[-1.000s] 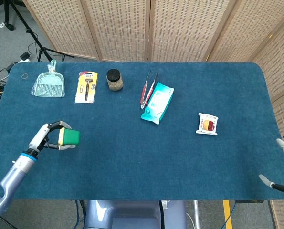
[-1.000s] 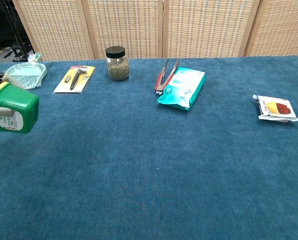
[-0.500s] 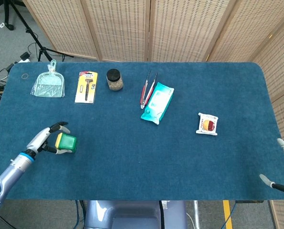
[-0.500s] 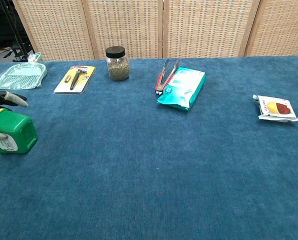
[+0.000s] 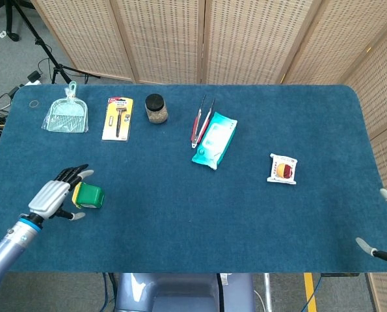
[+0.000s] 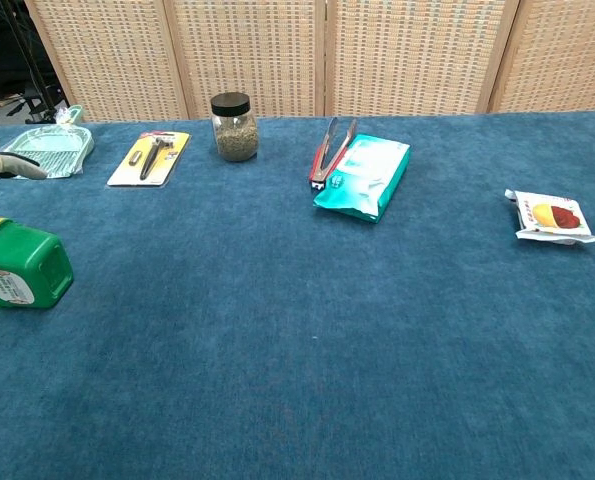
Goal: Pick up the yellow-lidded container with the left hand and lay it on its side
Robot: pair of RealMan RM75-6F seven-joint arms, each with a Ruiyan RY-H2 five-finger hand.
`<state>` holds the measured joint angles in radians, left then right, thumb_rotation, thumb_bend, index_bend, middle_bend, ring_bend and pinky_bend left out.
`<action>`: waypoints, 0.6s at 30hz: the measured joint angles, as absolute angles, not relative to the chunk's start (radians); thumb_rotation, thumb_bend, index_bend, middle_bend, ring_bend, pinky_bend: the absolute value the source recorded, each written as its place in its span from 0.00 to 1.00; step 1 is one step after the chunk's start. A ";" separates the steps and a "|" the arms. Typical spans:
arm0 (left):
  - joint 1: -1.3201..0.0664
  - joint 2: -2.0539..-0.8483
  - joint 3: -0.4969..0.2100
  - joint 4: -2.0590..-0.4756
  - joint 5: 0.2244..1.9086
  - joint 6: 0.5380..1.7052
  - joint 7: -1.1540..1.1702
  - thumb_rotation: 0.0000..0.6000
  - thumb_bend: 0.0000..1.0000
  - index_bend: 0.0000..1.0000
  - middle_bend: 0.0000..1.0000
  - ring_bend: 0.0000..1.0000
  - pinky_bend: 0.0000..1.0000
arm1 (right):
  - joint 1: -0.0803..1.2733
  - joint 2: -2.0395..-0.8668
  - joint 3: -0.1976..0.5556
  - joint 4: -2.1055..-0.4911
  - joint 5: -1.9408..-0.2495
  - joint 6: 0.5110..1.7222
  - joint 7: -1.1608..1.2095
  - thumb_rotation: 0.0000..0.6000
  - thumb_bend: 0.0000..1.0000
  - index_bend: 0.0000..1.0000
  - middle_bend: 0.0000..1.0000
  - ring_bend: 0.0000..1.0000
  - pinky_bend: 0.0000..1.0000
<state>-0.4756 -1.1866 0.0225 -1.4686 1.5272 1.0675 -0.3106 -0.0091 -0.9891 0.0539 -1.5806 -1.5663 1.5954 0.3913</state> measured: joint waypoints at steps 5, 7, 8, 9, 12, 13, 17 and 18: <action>-0.474 -1.136 0.002 -1.650 1.396 1.064 0.026 1.00 0.03 0.00 0.00 0.00 0.00 | 0.001 -0.991 0.061 -1.574 -1.551 1.578 0.399 1.00 0.00 0.02 0.00 0.00 0.00; -0.476 -1.129 -0.010 -1.712 1.317 1.070 0.170 1.00 0.03 0.00 0.00 0.00 0.00 | 0.001 -0.989 0.062 -1.573 -1.551 1.579 0.406 1.00 0.00 0.02 0.00 0.00 0.00; -0.478 -1.129 -0.015 -1.735 1.280 1.073 0.228 1.00 0.03 0.00 0.00 0.00 0.00 | 0.001 -0.988 0.062 -1.573 -1.552 1.580 0.409 1.00 0.00 0.02 0.00 0.00 0.00; -0.481 -1.130 -0.021 -1.756 1.239 1.076 0.284 1.00 0.03 0.00 0.00 0.00 0.00 | 0.001 -0.987 0.063 -1.573 -1.553 1.582 0.414 1.00 0.00 0.02 0.00 0.00 0.00; -0.494 -1.139 -0.041 -1.810 1.106 1.083 0.426 1.00 0.02 0.00 0.00 0.00 0.00 | 0.001 -0.986 0.063 -1.569 -1.560 1.587 0.427 1.00 0.00 0.02 0.00 0.00 0.00; -0.503 -1.145 -0.048 -1.824 1.062 1.083 0.462 1.00 0.02 0.00 0.00 0.00 0.00 | 0.001 -0.986 0.063 -1.567 -1.562 1.588 0.432 1.00 0.00 0.02 0.00 0.00 0.00; -0.534 -1.178 -0.062 -1.827 0.991 1.065 0.525 1.00 0.01 0.00 0.00 0.00 0.00 | 0.002 -0.987 0.066 -1.561 -1.563 1.594 0.442 1.00 0.00 0.02 0.00 0.00 0.00; -0.539 -1.185 -0.063 -1.819 0.987 1.059 0.525 1.00 0.01 0.00 0.00 0.00 0.00 | 0.001 -0.987 0.066 -1.560 -1.561 1.594 0.443 1.00 0.00 0.02 0.00 0.00 0.00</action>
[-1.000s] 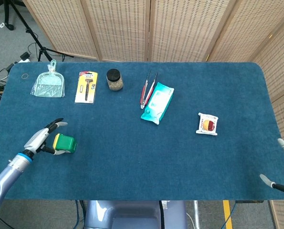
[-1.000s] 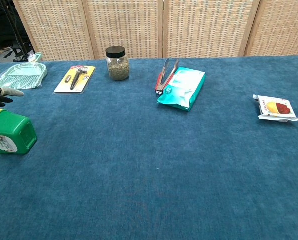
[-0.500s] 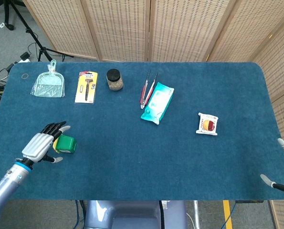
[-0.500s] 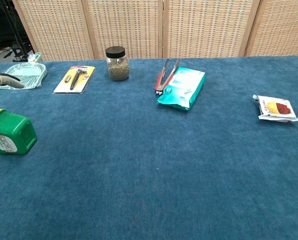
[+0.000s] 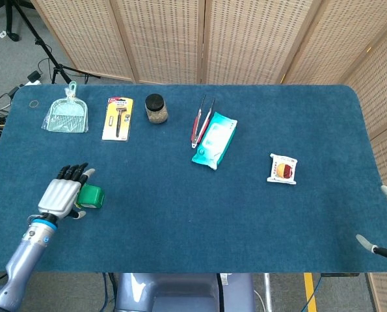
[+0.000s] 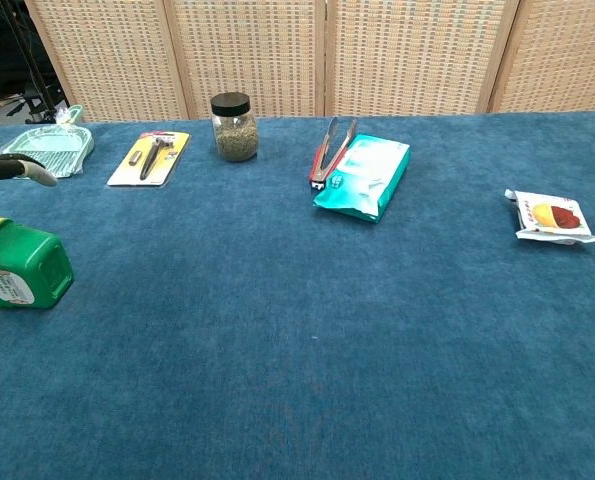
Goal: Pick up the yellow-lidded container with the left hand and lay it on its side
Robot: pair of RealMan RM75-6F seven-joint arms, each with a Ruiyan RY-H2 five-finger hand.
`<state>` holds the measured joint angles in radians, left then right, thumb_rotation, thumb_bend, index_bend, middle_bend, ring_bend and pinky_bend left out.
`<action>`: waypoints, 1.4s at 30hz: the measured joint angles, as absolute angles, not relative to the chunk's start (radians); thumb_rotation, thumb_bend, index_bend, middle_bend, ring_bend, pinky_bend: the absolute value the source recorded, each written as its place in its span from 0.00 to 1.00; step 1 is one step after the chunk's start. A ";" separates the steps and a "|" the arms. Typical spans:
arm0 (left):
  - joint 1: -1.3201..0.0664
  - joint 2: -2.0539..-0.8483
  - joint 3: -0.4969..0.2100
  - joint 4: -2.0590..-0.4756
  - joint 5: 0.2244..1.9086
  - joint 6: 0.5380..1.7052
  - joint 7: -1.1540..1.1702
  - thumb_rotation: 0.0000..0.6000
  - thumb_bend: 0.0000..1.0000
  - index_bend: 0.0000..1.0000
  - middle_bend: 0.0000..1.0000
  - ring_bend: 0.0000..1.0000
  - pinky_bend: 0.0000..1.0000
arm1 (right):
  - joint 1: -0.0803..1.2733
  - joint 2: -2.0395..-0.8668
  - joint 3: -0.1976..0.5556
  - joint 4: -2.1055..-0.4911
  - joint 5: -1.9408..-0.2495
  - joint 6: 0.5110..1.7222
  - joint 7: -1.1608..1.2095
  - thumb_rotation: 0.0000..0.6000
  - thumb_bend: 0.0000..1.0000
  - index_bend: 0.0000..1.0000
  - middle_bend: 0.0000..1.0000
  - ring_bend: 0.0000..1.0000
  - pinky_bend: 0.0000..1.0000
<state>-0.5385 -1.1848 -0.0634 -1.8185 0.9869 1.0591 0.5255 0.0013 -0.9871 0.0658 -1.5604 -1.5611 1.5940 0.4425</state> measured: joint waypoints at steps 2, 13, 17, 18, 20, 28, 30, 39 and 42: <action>-0.548 -1.202 -0.066 -1.793 0.979 1.048 0.523 1.00 0.01 0.00 0.00 0.00 0.00 | 0.001 -0.987 0.067 -1.560 -1.557 1.592 0.443 1.00 0.00 0.02 0.00 0.00 0.00; -0.598 -1.283 -0.068 -1.700 0.912 1.005 0.560 1.00 0.03 0.26 0.17 0.13 0.11 | 0.000 -0.994 0.073 -1.551 -1.544 1.595 0.446 1.00 0.00 0.02 0.00 0.00 0.00; -0.607 -1.300 -0.066 -1.685 0.905 1.006 0.574 1.00 0.14 0.55 0.42 0.36 0.26 | -0.003 -0.995 0.078 -1.545 -1.528 1.595 0.452 1.00 0.00 0.02 0.00 0.00 0.00; -0.608 -1.304 -0.065 -1.681 0.901 1.010 0.583 1.00 0.17 0.59 0.45 0.39 0.29 | -0.004 -0.996 0.079 -1.542 -1.525 1.594 0.454 1.00 0.00 0.02 0.00 0.00 0.00; -0.612 -1.311 -0.064 -1.678 0.884 1.021 0.610 1.00 0.22 0.62 0.47 0.42 0.31 | -0.004 -0.996 0.081 -1.539 -1.521 1.593 0.458 1.00 0.00 0.02 0.00 0.00 0.00; -0.620 -1.334 -0.071 -1.675 0.835 1.083 0.659 1.00 0.30 0.68 0.52 0.48 0.38 | -0.005 -0.994 0.086 -1.535 -1.513 1.587 0.473 1.00 0.00 0.02 0.00 0.00 0.00; -0.617 -1.332 -0.075 -1.680 0.852 1.087 0.636 1.00 0.29 0.68 0.52 0.48 0.38 | -0.005 -0.994 0.086 -1.535 -1.513 1.586 0.474 1.00 0.00 0.02 0.00 0.00 0.00; -0.571 -1.312 -0.111 -1.680 1.054 1.095 0.221 1.00 0.25 0.68 0.52 0.49 0.38 | -0.006 -0.996 0.084 -1.539 -1.521 1.589 0.465 1.00 0.00 0.02 0.00 0.00 0.00; -0.554 -1.308 -0.119 -1.658 1.134 1.090 -0.036 1.00 0.25 0.68 0.52 0.49 0.38 | -0.006 -0.998 0.083 -1.540 -1.524 1.589 0.458 1.00 0.00 0.02 0.00 0.00 0.00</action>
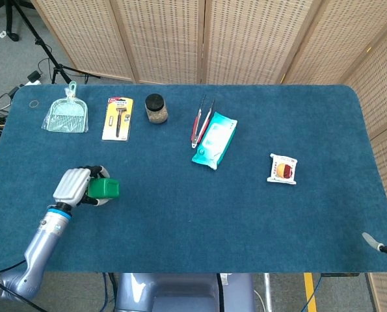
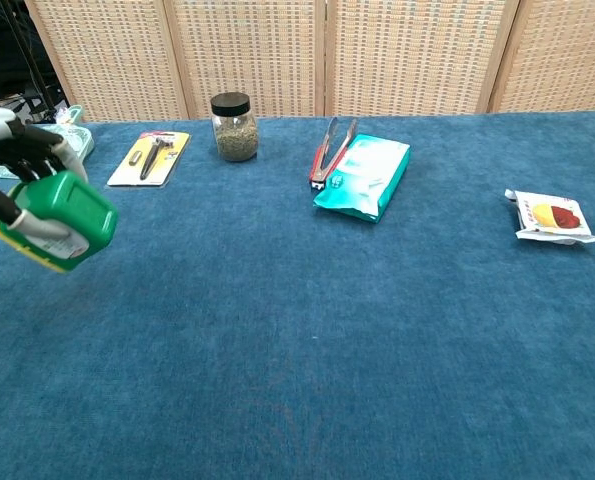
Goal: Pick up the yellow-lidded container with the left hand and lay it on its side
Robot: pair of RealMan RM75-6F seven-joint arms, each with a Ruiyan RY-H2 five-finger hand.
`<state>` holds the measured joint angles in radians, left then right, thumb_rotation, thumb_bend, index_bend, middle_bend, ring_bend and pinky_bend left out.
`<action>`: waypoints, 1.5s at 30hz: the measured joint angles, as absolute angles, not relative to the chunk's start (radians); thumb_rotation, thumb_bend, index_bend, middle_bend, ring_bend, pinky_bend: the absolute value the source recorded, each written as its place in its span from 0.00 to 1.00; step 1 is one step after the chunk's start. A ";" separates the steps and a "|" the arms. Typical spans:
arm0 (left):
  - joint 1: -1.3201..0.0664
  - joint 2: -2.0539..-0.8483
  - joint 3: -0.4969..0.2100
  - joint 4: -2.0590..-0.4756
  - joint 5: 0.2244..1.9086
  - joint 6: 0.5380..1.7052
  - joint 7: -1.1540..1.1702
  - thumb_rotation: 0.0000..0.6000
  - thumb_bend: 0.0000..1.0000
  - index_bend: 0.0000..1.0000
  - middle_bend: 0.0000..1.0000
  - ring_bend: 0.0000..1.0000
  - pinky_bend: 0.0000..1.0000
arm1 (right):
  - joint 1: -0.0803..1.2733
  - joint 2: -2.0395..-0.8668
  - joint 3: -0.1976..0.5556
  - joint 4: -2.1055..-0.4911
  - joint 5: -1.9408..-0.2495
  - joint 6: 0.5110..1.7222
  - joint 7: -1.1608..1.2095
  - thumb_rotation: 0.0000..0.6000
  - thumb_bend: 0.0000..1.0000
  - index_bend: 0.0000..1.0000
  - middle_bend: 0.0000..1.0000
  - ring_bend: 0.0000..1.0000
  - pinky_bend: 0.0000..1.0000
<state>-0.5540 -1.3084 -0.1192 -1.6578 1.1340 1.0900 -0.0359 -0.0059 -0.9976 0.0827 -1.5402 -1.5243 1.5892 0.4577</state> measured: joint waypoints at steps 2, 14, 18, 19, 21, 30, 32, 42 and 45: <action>-0.544 -1.307 -0.123 -1.633 1.187 1.084 -0.232 1.00 0.25 0.68 0.52 0.49 0.38 | -0.006 -0.999 0.082 -1.541 -1.527 1.590 0.453 1.00 0.00 0.02 0.00 0.00 0.00; -0.519 -1.379 -0.097 -1.292 1.468 1.040 -1.004 1.00 0.39 0.68 0.52 0.48 0.38 | -0.003 -1.007 0.080 -1.542 -1.530 1.586 0.429 1.00 0.00 0.02 0.00 0.00 0.00; -0.516 -1.447 -0.074 -1.181 1.510 1.044 -1.053 1.00 0.38 0.68 0.52 0.47 0.38 | -0.001 -1.009 0.079 -1.543 -1.530 1.579 0.420 1.00 0.00 0.02 0.00 0.00 0.00; -0.515 -1.464 -0.069 -1.160 1.517 1.048 -1.065 1.00 0.37 0.68 0.51 0.47 0.38 | 0.000 -1.009 0.078 -1.543 -1.530 1.578 0.419 1.00 0.00 0.02 0.00 0.00 0.00; -0.512 -1.484 -0.062 -1.132 1.520 1.052 -1.085 1.00 0.37 0.68 0.51 0.47 0.38 | 0.000 -1.009 0.078 -1.544 -1.530 1.578 0.417 1.00 0.00 0.02 0.00 0.00 0.00; -0.501 -1.519 -0.038 -1.060 1.524 1.058 -1.110 1.00 0.28 0.53 0.02 0.00 0.09 | -0.001 -1.008 0.080 -1.545 -1.527 1.579 0.420 1.00 0.00 0.02 0.00 0.00 0.00; -0.501 -1.518 -0.031 -1.052 1.524 1.050 -1.078 1.00 0.27 0.47 0.00 0.00 0.05 | 0.000 -1.008 0.080 -1.545 -1.528 1.577 0.420 1.00 0.00 0.02 0.00 0.00 0.00; -0.468 -1.503 -0.012 -1.051 1.499 1.059 -0.912 1.00 0.23 0.13 0.00 0.00 0.00 | 0.000 -1.007 0.076 -1.551 -1.537 1.579 0.415 1.00 0.00 0.02 0.00 0.00 0.00; -0.449 -1.497 -0.018 -1.061 1.499 1.114 -0.899 1.00 0.23 0.11 0.00 0.00 0.00 | 0.000 -1.007 0.075 -1.552 -1.539 1.580 0.413 1.00 0.00 0.02 0.00 0.00 0.00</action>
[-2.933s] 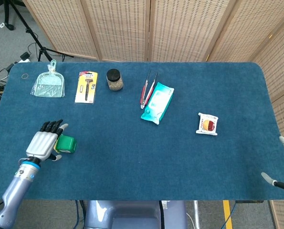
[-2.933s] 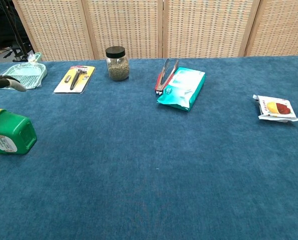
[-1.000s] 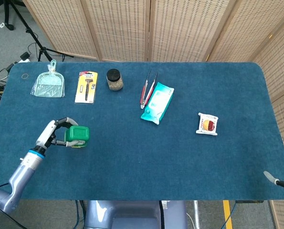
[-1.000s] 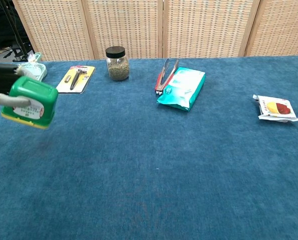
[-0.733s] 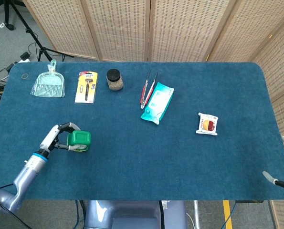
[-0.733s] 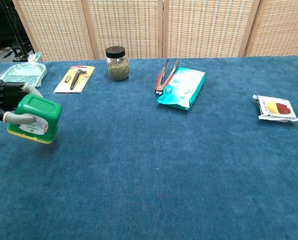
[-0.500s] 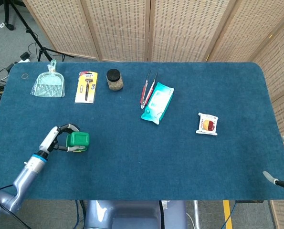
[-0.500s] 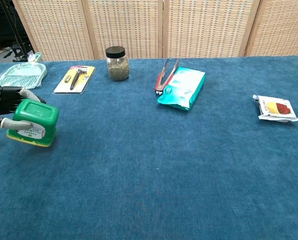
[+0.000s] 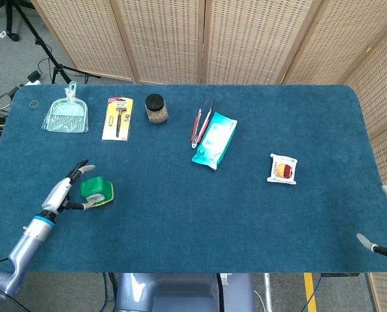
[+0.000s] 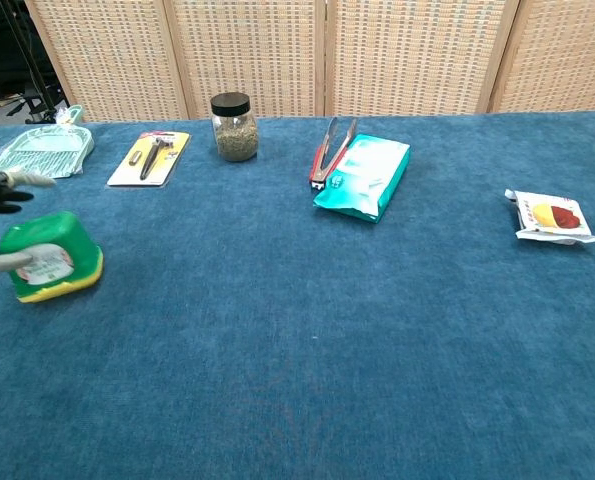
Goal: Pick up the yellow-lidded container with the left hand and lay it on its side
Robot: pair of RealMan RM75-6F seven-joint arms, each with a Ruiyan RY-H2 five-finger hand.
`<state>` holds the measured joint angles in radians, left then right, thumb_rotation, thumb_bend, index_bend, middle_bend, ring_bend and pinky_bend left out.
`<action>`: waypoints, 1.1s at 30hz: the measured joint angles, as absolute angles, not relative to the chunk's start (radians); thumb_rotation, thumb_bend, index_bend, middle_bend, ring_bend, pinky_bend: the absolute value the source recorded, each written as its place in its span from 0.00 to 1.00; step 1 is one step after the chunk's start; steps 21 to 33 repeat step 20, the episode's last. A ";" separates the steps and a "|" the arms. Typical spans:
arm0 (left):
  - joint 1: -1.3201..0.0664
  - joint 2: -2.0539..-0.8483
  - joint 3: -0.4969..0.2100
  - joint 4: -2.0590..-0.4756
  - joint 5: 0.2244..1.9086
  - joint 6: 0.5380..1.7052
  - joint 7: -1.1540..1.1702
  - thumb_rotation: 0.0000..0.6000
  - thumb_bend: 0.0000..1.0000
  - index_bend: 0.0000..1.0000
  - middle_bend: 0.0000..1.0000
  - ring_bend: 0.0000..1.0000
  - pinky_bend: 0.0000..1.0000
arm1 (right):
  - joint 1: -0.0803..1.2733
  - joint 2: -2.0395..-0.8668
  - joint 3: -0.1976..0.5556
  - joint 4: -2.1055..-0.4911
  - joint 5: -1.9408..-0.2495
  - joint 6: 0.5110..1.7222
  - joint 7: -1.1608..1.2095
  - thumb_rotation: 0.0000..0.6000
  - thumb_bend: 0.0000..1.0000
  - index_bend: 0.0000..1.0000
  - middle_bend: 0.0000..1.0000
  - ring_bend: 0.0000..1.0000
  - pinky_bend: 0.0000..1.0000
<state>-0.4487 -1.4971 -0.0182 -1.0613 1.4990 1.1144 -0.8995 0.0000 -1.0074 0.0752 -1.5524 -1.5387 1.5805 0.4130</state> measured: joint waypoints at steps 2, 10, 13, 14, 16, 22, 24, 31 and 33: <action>-0.431 -1.487 -0.020 -1.075 1.505 1.166 -0.884 1.00 0.22 0.10 0.00 0.00 0.00 | -0.001 -1.007 0.075 -1.554 -1.540 1.582 0.412 1.00 0.00 0.02 0.00 0.00 0.00; -0.383 -1.404 -0.027 -1.179 1.533 1.300 -0.781 1.00 0.08 0.01 0.00 0.00 0.00 | -0.003 -1.006 0.074 -1.557 -1.543 1.588 0.409 1.00 0.00 0.02 0.00 0.00 0.00; -0.373 -1.363 -0.034 -1.227 1.537 1.330 -0.690 1.00 0.00 0.00 0.00 0.00 0.00 | -0.003 -1.007 0.073 -1.557 -1.547 1.591 0.403 1.00 0.00 0.02 0.00 0.00 0.00; -0.370 -1.351 -0.036 -1.242 1.535 1.335 -0.655 1.00 0.00 0.00 0.00 0.00 0.00 | -0.003 -1.007 0.073 -1.557 -1.548 1.591 0.401 1.00 0.00 0.02 0.00 0.00 0.00; -0.363 -1.325 -0.040 -1.277 1.526 1.340 -0.558 1.00 0.00 0.00 0.00 0.00 0.00 | -0.003 -1.009 0.072 -1.557 -1.548 1.591 0.393 1.00 0.00 0.01 0.00 0.00 0.00; -0.344 -1.291 -0.050 -1.341 1.483 1.350 -0.327 1.00 0.00 0.00 0.00 0.00 0.00 | -0.004 -1.014 0.075 -1.551 -1.545 1.597 0.375 1.00 0.00 0.00 0.00 0.00 0.00; -0.344 -1.291 -0.050 -1.341 1.483 1.350 -0.327 1.00 0.00 0.00 0.00 0.00 0.00 | -0.004 -1.014 0.075 -1.551 -1.545 1.597 0.375 1.00 0.00 0.00 0.00 0.00 0.00; -0.344 -1.291 -0.050 -1.341 1.483 1.350 -0.327 1.00 0.00 0.00 0.00 0.00 0.00 | -0.004 -1.014 0.075 -1.551 -1.545 1.597 0.375 1.00 0.00 0.00 0.00 0.00 0.00; -0.344 -1.291 -0.050 -1.341 1.483 1.350 -0.327 1.00 0.00 0.00 0.00 0.00 0.00 | -0.004 -1.014 0.075 -1.551 -1.545 1.597 0.375 1.00 0.00 0.00 0.00 0.00 0.00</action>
